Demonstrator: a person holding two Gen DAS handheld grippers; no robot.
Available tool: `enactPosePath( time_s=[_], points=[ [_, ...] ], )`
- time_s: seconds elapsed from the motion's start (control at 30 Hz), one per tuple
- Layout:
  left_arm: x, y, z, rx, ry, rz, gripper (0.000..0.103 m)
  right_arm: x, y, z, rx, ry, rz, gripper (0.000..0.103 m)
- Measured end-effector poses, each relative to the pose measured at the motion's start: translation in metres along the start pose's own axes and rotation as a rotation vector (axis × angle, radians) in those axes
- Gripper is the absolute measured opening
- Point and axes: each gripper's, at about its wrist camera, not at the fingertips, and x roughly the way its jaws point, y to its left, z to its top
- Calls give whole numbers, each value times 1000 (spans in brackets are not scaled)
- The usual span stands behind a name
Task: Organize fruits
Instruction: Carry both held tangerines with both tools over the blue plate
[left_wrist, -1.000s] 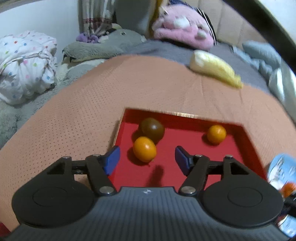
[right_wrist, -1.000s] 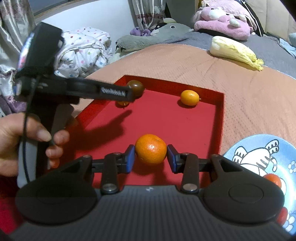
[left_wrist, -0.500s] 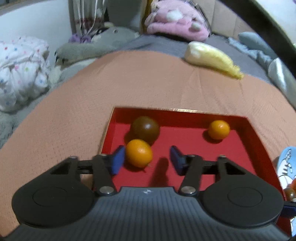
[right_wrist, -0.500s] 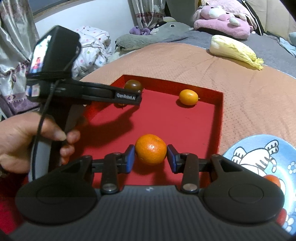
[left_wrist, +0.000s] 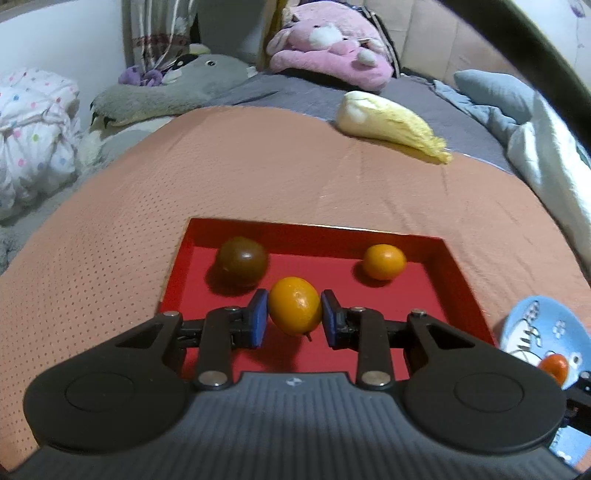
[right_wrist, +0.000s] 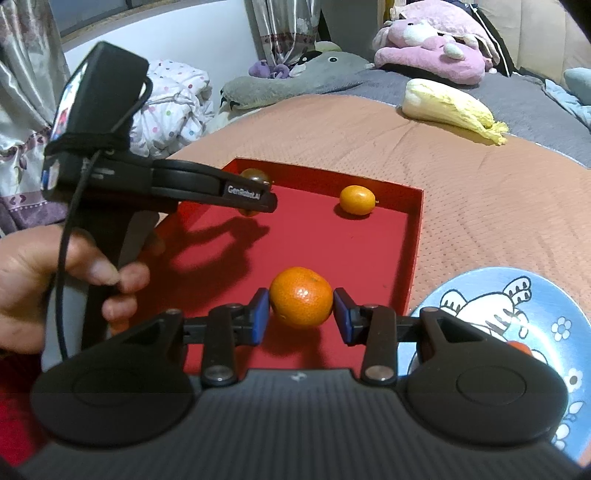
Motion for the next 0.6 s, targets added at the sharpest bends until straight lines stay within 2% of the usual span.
enactPosePath(
  time_s=[0.6],
  points=[
    [-37,-72,-4,137,-46,-104,36,-50,-18,-8,7,-55,-74,41]
  ],
)
